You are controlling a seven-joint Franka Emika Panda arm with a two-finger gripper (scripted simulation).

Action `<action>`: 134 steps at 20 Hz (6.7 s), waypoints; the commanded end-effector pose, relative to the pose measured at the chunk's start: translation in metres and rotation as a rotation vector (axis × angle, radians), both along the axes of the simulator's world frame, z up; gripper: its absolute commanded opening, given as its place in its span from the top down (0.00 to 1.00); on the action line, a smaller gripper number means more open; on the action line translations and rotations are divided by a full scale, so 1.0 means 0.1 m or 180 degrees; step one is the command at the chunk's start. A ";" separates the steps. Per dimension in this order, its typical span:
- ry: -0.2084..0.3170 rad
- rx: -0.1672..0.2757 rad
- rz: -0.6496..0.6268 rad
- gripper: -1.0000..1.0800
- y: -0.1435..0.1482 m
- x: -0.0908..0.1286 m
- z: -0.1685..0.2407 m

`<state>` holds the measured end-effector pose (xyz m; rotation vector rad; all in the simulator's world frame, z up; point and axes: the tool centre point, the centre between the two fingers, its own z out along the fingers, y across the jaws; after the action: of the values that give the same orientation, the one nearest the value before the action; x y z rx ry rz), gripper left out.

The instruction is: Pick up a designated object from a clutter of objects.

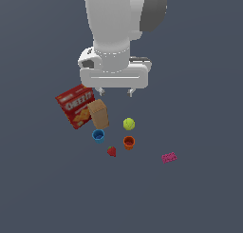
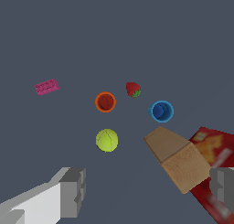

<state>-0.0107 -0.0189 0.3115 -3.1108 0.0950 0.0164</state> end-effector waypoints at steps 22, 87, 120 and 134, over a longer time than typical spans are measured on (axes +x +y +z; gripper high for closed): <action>0.0009 -0.0036 0.0068 0.04 -0.18 -0.03 -0.06; -0.0052 -0.0085 0.1473 1.00 0.61 -0.53 -2.70; -0.0056 -0.0076 0.1473 1.00 -0.12 -0.68 -1.19; -0.0055 -0.0077 0.1472 1.00 -0.75 -0.78 0.09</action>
<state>-0.0871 -0.0870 0.3067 -3.0758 -0.6253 -0.0011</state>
